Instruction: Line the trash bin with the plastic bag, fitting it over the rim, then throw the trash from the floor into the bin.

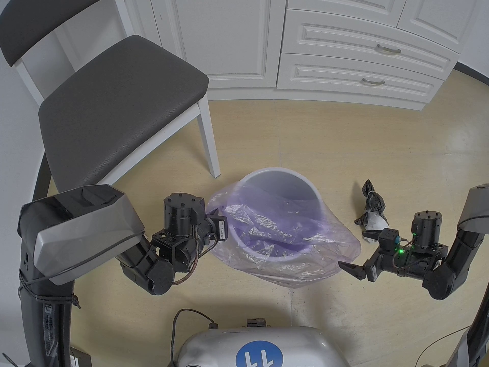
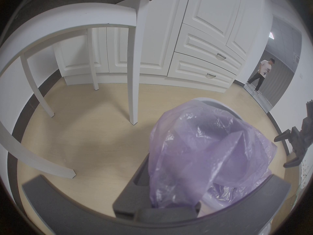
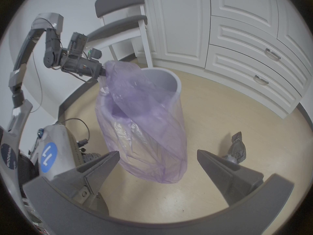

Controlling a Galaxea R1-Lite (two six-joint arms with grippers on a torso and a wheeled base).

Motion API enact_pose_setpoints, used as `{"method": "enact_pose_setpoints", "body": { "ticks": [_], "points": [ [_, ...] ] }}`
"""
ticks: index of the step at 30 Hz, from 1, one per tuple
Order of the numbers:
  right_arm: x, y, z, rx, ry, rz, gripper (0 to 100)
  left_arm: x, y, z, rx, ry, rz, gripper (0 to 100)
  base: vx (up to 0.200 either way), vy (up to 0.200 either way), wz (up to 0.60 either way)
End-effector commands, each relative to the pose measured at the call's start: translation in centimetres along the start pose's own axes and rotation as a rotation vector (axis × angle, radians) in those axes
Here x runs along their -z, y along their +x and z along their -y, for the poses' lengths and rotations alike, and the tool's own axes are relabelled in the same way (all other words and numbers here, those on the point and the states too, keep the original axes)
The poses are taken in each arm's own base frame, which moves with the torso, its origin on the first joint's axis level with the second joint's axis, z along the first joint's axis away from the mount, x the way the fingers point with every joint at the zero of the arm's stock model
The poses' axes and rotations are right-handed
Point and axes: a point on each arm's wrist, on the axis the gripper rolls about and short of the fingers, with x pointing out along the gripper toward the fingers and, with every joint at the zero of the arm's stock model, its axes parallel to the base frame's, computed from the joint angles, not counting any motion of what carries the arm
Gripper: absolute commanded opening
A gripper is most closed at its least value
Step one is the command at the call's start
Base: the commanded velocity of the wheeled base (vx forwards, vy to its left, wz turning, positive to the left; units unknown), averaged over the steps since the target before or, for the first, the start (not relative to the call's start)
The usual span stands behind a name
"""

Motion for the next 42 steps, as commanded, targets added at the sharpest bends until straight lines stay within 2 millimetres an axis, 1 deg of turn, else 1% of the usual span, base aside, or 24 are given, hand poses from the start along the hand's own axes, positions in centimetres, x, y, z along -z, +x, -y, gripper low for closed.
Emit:
{"method": "enact_pose_setpoints", "body": {
  "ticks": [1,4,11,16,19,23,26,28,34,39,42],
  "points": [
    [-0.6,-2.1,1.0,-0.007,-0.004,0.060,100,-0.3,-0.3,0.2,0.005,0.000,0.005,0,0.000,0.000,0.00],
    [-0.9,-2.8,1.0,-0.080,-0.003,0.116,100,-0.4,-0.4,0.2,0.005,-0.001,0.007,0,0.000,0.000,0.00],
    [-1.8,-3.6,1.1,-0.092,0.022,0.155,100,-0.5,-0.4,0.2,0.006,-0.001,0.010,0,0.000,0.000,0.00],
    [-3.5,-4.1,0.8,-0.104,0.099,0.208,100,-0.4,-0.4,0.4,0.010,-0.001,0.008,0,0.000,0.000,0.00],
    [-4.3,-4.0,0.3,-0.113,0.129,0.225,100,-0.4,-0.5,0.4,0.011,0.001,0.005,0,0.000,0.000,0.00],
    [-5.7,-3.1,-0.5,-0.029,0.169,0.216,100,-0.2,-0.5,0.4,0.010,0.001,0.001,0,0.000,0.000,0.00],
    [-6.2,-2.3,-1.1,0.015,0.189,0.205,100,-0.1,-0.4,0.4,0.010,0.003,-0.001,0,0.000,0.000,0.00],
    [-6.8,-1.1,-2.2,0.054,0.206,0.193,100,0.0,-0.4,0.4,0.010,0.002,-0.004,0,0.000,0.000,0.00],
    [-8.0,0.7,-4.4,0.149,0.224,0.185,100,0.1,-0.4,0.4,0.009,0.003,-0.007,0,0.000,0.000,0.00],
    [-8.2,1.2,-5.3,0.183,0.220,0.174,100,0.1,-0.4,0.4,0.010,0.005,-0.010,0,0.000,0.000,0.00],
    [-8.1,1.3,-5.5,0.191,0.220,0.167,100,0.1,-0.4,0.4,0.010,0.005,-0.012,0,0.000,0.000,0.00]
  ]
}}
